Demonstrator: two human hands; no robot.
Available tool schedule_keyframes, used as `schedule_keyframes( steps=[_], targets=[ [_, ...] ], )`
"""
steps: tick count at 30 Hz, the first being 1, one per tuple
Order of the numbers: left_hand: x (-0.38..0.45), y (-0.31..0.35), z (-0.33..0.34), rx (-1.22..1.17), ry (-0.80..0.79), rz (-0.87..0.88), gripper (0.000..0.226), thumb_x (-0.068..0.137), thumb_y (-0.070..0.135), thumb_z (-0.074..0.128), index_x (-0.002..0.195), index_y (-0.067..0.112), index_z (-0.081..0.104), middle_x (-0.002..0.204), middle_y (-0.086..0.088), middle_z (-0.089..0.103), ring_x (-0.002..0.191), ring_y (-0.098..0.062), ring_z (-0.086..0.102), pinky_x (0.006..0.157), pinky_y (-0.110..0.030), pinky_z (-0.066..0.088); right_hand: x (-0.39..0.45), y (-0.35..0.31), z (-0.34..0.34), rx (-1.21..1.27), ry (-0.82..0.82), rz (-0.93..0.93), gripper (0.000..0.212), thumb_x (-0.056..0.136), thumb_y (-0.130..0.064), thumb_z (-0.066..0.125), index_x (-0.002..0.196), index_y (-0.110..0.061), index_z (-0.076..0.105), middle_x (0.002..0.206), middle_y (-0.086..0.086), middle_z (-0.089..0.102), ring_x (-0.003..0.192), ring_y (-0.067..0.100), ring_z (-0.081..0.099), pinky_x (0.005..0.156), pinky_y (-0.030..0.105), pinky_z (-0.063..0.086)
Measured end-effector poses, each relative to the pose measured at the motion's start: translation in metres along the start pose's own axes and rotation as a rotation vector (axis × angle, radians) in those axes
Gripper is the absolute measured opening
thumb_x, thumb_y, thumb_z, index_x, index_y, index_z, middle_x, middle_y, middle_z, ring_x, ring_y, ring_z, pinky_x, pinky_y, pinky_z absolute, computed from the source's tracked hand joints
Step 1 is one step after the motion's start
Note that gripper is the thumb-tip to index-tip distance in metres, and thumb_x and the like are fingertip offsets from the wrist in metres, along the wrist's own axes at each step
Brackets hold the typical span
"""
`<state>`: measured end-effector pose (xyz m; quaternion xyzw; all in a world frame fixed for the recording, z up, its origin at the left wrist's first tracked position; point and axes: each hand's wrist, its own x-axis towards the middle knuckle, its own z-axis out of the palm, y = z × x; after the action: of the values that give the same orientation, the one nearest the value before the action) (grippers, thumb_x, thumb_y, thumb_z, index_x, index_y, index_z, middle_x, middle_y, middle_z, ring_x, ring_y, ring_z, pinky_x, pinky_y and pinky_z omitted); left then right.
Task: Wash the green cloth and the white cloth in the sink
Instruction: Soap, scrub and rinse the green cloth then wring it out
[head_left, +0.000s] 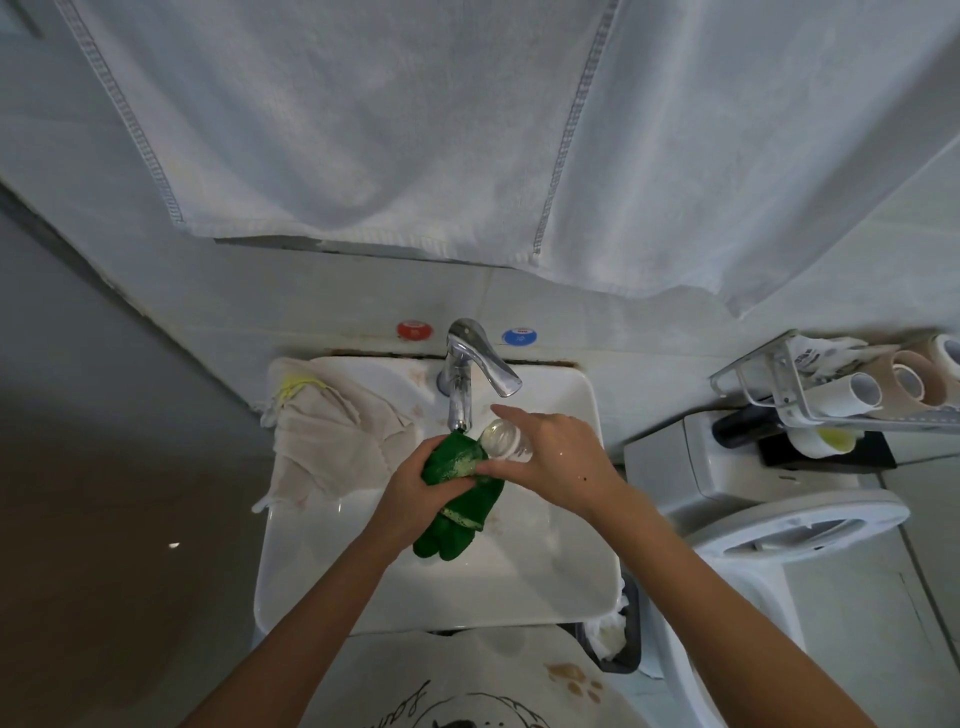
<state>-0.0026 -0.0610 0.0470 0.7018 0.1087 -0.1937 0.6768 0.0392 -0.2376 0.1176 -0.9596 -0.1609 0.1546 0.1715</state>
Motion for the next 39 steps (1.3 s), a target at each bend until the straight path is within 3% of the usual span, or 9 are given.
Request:
schedule_keyframes(
  steps=[5, 9, 11, 16, 22, 25, 30, 34, 39],
  targets=[
    [0.002, -0.002, -0.002, -0.023, 0.033, -0.038, 0.044, 0.083, 0.012, 0.071, 0.119, 0.029, 0.051, 0.107, 0.009, 0.059, 0.099, -0.009, 0.057, 0.077, -0.021, 0.049, -0.011, 0.017, 0.02, 0.46, 0.107, 0.129, 0.062, 0.078, -0.041, 0.077, 0.133, -0.021, 0.055, 0.126, 0.001, 0.064, 0.112, 0.016, 0.059, 0.099, 0.029, 0.044],
    [0.002, -0.004, -0.003, -0.085, 0.046, -0.062, 0.044, 0.083, 0.01, 0.07, 0.116, 0.032, 0.051, 0.108, 0.008, 0.059, 0.099, -0.01, 0.058, 0.078, -0.023, 0.05, -0.008, 0.036, 0.042, 0.757, 0.244, 0.291, 0.038, 0.075, -0.025, 0.082, 0.108, -0.024, 0.062, 0.105, -0.007, 0.067, 0.094, 0.003, 0.062, 0.086, 0.022, 0.048],
    [0.002, -0.008, -0.004, -0.117, 0.041, -0.073, 0.045, 0.083, 0.008, 0.07, 0.115, 0.033, 0.052, 0.11, 0.006, 0.06, 0.1, -0.011, 0.059, 0.078, -0.025, 0.051, -0.002, 0.046, 0.052, 0.811, 0.309, 0.348, 0.037, 0.074, -0.023, 0.083, 0.106, -0.021, 0.065, 0.104, -0.009, 0.067, 0.093, 0.0, 0.061, 0.084, 0.019, 0.048],
    [0.002, -0.015, -0.005, -0.143, 0.048, -0.106, 0.049, 0.083, 0.001, 0.067, 0.12, 0.029, 0.052, 0.112, 0.004, 0.06, 0.1, -0.011, 0.06, 0.075, -0.023, 0.051, 0.023, 0.067, 0.066, 0.787, 0.395, 0.482, 0.045, 0.072, -0.029, 0.084, 0.11, -0.016, 0.064, 0.106, -0.006, 0.064, 0.095, 0.01, 0.058, 0.085, 0.024, 0.047],
    [0.002, -0.021, -0.006, -0.203, 0.065, -0.152, 0.047, 0.078, 0.006, 0.068, 0.116, 0.029, 0.054, 0.112, 0.0, 0.062, 0.102, -0.016, 0.061, 0.073, -0.024, 0.051, 0.057, 0.087, 0.08, 0.693, 0.331, 0.538, 0.045, 0.079, -0.033, 0.079, 0.116, -0.015, 0.062, 0.113, 0.003, 0.066, 0.103, 0.019, 0.059, 0.095, 0.03, 0.045],
    [0.004, -0.022, -0.006, -0.194, 0.072, -0.166, 0.052, 0.073, 0.011, 0.068, 0.119, 0.028, 0.053, 0.112, 0.0, 0.062, 0.102, -0.016, 0.062, 0.072, -0.024, 0.052, 0.065, 0.093, 0.084, 0.698, 0.336, 0.544, 0.042, 0.082, -0.027, 0.077, 0.118, -0.013, 0.061, 0.116, 0.006, 0.065, 0.103, 0.018, 0.057, 0.094, 0.026, 0.041],
    [0.009, -0.022, -0.005, -0.182, 0.086, -0.16, 0.048, 0.084, -0.004, 0.062, 0.118, 0.029, 0.052, 0.112, 0.0, 0.06, 0.101, -0.014, 0.06, 0.074, -0.023, 0.051, 0.072, 0.1, 0.086, 0.828, 0.405, 0.589, 0.044, 0.084, -0.02, 0.075, 0.122, -0.009, 0.058, 0.119, 0.007, 0.061, 0.109, 0.021, 0.057, 0.095, 0.025, 0.04],
    [0.011, -0.019, -0.001, -0.204, 0.087, -0.16, 0.05, 0.075, 0.006, 0.068, 0.117, 0.028, 0.052, 0.11, 0.001, 0.061, 0.098, -0.012, 0.061, 0.07, -0.019, 0.052, 0.07, 0.102, 0.089, 0.833, 0.441, 0.576, 0.045, 0.083, -0.015, 0.075, 0.125, -0.01, 0.057, 0.122, 0.007, 0.061, 0.105, 0.015, 0.054, 0.092, 0.021, 0.038],
    [0.013, -0.019, 0.004, -0.204, 0.077, -0.156, 0.049, 0.083, -0.005, 0.062, 0.114, 0.03, 0.051, 0.11, 0.003, 0.06, 0.099, -0.012, 0.06, 0.072, -0.021, 0.051, 0.06, 0.105, 0.103, 0.757, 0.385, 0.547, 0.058, 0.082, -0.012, 0.075, 0.134, -0.01, 0.05, 0.133, 0.009, 0.056, 0.121, 0.026, 0.054, 0.1, 0.024, 0.037]
  ],
)
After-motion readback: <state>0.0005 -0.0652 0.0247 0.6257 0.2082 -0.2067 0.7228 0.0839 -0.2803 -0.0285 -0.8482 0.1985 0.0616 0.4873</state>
